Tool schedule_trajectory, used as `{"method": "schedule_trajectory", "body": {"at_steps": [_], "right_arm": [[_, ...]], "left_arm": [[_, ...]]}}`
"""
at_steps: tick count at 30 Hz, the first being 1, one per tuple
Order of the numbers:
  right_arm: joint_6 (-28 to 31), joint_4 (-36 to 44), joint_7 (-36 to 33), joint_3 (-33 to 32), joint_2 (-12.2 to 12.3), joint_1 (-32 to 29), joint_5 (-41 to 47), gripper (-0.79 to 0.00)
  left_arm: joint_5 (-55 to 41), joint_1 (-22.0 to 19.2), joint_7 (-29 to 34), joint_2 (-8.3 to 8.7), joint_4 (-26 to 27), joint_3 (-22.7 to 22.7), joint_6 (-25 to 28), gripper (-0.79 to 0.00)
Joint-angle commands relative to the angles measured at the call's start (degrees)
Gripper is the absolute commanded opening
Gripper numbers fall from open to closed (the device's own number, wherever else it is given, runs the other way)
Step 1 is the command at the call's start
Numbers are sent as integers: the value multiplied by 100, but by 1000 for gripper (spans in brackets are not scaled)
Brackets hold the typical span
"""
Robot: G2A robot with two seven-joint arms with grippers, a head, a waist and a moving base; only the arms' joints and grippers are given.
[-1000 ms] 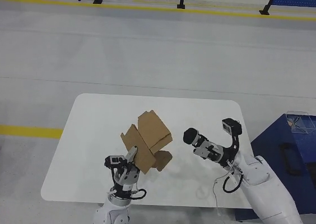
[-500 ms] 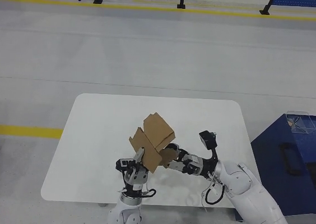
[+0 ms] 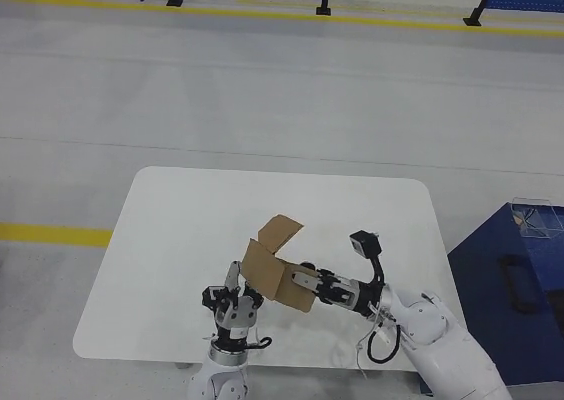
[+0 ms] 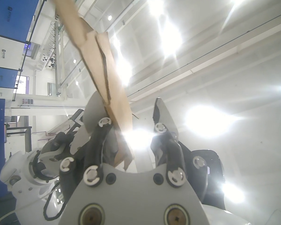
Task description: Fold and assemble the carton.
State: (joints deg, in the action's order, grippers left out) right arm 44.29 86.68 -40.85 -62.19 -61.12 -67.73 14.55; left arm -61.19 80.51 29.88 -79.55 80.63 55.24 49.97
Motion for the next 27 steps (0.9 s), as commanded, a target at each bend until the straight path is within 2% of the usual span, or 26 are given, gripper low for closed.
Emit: {"method": "schedule_trajectory", "body": {"at_steps": [1, 4, 6, 9, 13, 17, 21, 27], "right_arm": [[-135, 62, -289, -151, 51, -22, 186, -785], [-304, 170, -763, -412, 141, -79, 330, -785], [-415, 234, -1043, -583, 197, -114, 370, -785], [-532, 316, -1414, -756, 261, -143, 340, -785], [-697, 447, -1913, -783, 312, -175, 392, -785], [-827, 526, -2414, -775, 357, -195, 499, -785], [-878, 586, -2774, -750, 387, -204, 592, -785], [-1077, 816, -2991, -677, 448, -219, 765, -785]], "left_arm": [[-12, 224, 146, 88, -32, 417, -9, 0], [-51, 412, 417, 220, -42, 1024, -290, 0], [134, 449, 812, 314, -112, 1347, -647, 0], [306, 322, 1228, 439, -235, 1830, -1272, 0], [128, 102, 1678, 503, -128, 2124, -1885, 0], [223, -30, 1980, 514, 219, 2131, -2135, 0], [721, -129, 2213, 536, 519, 2047, -2377, 0], [1202, -226, 2526, 531, 799, 1583, -3137, 0]]}}
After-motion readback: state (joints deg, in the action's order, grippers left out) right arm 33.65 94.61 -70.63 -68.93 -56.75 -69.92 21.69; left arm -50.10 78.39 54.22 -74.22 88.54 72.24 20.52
